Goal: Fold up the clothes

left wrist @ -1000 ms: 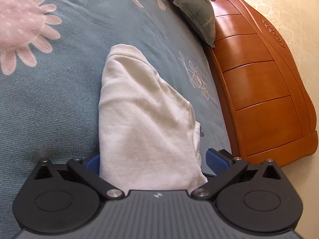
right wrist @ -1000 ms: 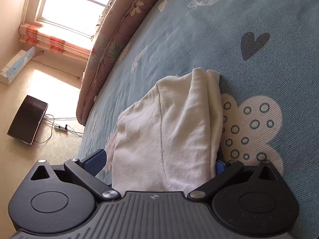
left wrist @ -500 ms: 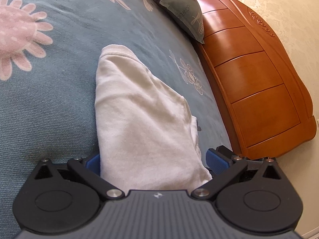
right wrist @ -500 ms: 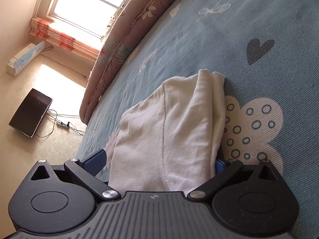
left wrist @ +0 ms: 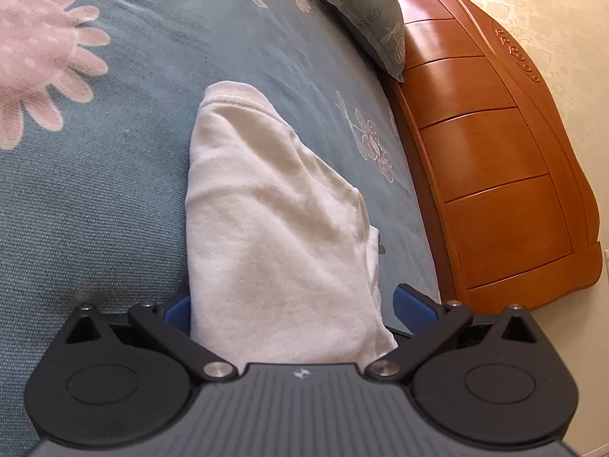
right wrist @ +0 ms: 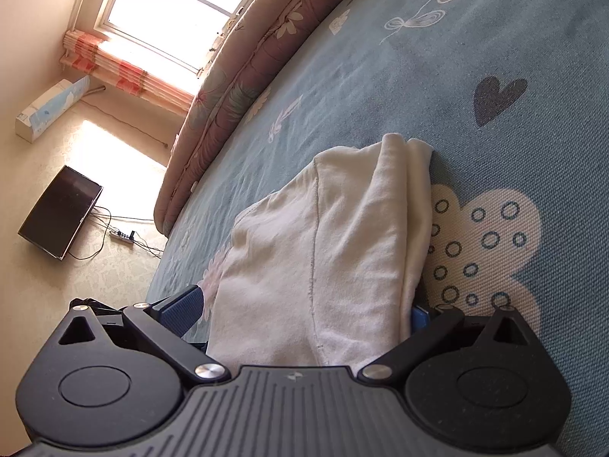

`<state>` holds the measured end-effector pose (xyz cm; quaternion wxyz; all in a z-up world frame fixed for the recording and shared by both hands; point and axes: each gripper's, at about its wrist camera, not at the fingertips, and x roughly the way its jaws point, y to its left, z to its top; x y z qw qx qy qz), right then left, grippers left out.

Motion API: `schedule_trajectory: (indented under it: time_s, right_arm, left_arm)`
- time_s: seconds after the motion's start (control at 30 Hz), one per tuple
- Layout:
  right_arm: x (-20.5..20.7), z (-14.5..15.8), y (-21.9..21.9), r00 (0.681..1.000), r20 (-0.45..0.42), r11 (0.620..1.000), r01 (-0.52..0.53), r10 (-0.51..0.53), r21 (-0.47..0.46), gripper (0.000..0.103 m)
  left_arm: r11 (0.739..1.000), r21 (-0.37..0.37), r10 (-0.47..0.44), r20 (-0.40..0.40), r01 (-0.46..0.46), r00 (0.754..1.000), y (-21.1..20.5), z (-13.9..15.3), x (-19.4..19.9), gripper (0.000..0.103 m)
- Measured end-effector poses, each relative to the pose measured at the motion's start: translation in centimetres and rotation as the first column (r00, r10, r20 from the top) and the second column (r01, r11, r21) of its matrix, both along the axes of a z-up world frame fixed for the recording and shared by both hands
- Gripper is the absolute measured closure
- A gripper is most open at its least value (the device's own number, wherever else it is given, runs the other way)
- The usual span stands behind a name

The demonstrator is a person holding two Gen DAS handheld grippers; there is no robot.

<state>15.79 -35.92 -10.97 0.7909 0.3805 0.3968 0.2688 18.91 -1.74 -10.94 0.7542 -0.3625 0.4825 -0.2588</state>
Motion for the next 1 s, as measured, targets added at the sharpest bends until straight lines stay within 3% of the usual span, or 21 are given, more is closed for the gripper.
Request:
schedule_trajectory:
  time_s: [0.2, 0.53, 1.0]
  right_arm:
    - [0.4, 0.1, -0.2, 0.998, -0.056, 1.000, 0.001, 0.000, 0.017, 0.000]
    - [3.6, -0.2, -0.8, 0.980, -0.198, 0.997, -0.012, 0.028, 0.080, 0.000]
    - [3.0, -0.2, -0.6, 0.979, -0.197, 0.994, -0.031, 0.052, 0.108, 0.000]
  left_arm:
    - [1.000, 0.010, -0.003, 0.004, 0.003, 1.000, -0.4, 0.0, -0.3, 0.001]
    - [0.999, -0.019, 0.024, -0.075, -0.025, 0.997, -0.7, -0.5, 1.4, 0.001]
    - [0.998, -0.057, 0.036, -0.078, -0.041, 0.996, -1.1, -1.3, 1.7, 0.001]
